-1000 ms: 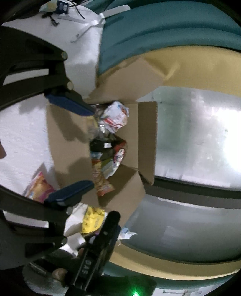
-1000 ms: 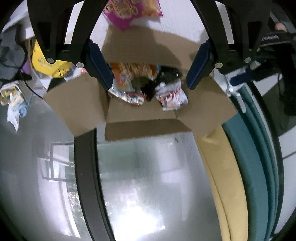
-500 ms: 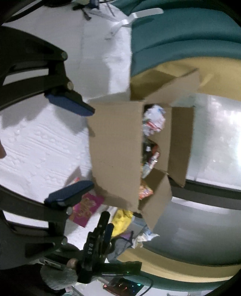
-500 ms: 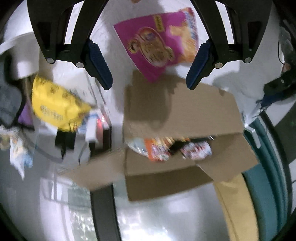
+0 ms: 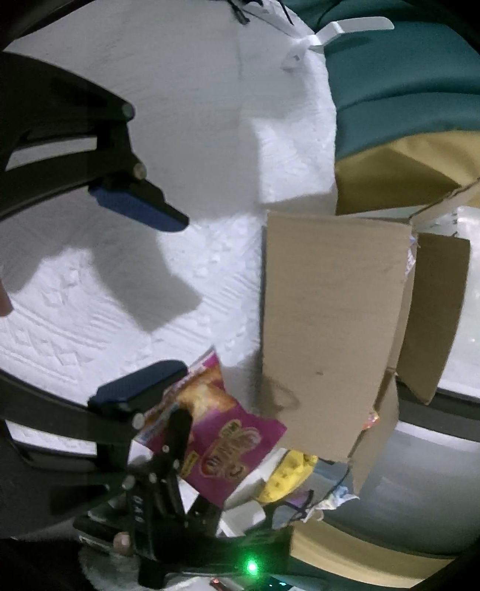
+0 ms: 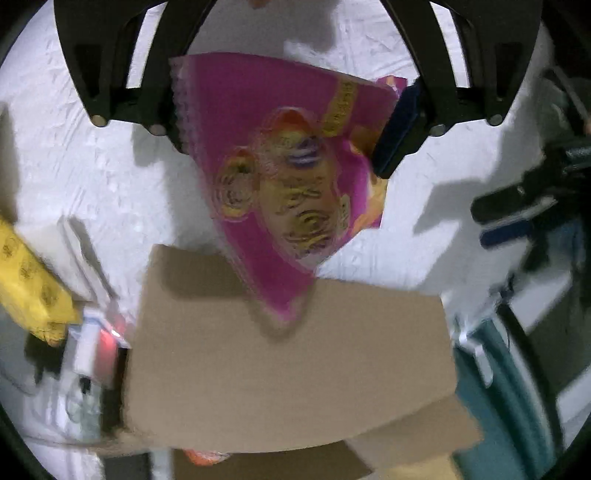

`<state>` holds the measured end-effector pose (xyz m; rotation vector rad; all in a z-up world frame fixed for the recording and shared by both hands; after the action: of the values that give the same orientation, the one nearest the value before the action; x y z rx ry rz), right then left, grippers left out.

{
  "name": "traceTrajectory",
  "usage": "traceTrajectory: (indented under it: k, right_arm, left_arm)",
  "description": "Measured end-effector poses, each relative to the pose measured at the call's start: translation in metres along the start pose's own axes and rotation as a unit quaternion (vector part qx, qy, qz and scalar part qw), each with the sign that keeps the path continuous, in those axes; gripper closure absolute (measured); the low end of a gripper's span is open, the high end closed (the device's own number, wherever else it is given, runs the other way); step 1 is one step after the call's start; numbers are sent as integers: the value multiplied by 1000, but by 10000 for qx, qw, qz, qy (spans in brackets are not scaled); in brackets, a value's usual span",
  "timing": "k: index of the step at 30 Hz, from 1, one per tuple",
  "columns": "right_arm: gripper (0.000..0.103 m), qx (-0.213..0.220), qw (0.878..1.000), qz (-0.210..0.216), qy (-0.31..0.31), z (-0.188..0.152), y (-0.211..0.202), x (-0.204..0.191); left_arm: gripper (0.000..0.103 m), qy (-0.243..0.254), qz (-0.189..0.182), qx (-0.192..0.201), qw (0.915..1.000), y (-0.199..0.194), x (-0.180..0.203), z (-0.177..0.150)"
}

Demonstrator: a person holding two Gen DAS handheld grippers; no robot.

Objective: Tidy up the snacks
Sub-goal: 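Withdraw the right tool and grasp the pink snack bag, then carry the pink snack bag into the cardboard box and open the right tool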

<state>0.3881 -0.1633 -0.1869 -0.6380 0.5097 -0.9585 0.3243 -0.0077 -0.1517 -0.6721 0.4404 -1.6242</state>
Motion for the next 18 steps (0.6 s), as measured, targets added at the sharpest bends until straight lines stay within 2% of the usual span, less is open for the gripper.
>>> traceTrajectory:
  k: [5,7,9,10,11,12,14,16,18]
  right_arm:
    - [15,-79,9998,-146,-136,0,8,-19]
    - [17,-127,9986,-404,-328,-1,11,-26]
    - [28,-101,9980,-461,-430,0,12,-32]
    - [43,-50,9984,-385,-422,1,10,-35]
    - [52,-15,9984,-389,-412,1,9,-36]
    - [55,28,9981,-453,-418,1,7,-37]
    - [69,127,9979,-476,-409,1,2,-40]
    - [74,137,9983,-404,-403,-4,-3,-41]
    - [74,165,9982,-366,-444,-3,-10,-43]
  left_arm:
    - [30,83,24,-101,9999,4,2,-6]
    - [30,79,3,-123,9999,5,1,-8]
    - [30,62,-22,-104,9999,4,1,-8]
    - [30,48,-32,-77,10000,3,1,-7]
    - [30,39,-36,-48,10000,1,0,-6]
    - [30,27,-33,-21,10000,-1,-1,-5]
    - [30,-3,-28,27,10000,-4,-3,-4]
    - [30,-18,-27,67,10000,-8,-5,-2]
    - [30,-5,-25,122,9999,-12,-6,0]
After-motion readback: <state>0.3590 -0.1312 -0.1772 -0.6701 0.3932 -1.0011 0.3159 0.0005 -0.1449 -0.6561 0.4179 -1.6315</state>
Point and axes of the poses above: each gripper's, at about its wrist camera, not at the fingertips, and y roughly the way its jaws point, x to its right, z to its top, the point moved 5 cm from there along y, roughly the way its jaws point, and after that the axes turned 8 degrees about x, right-handed, at the moved point
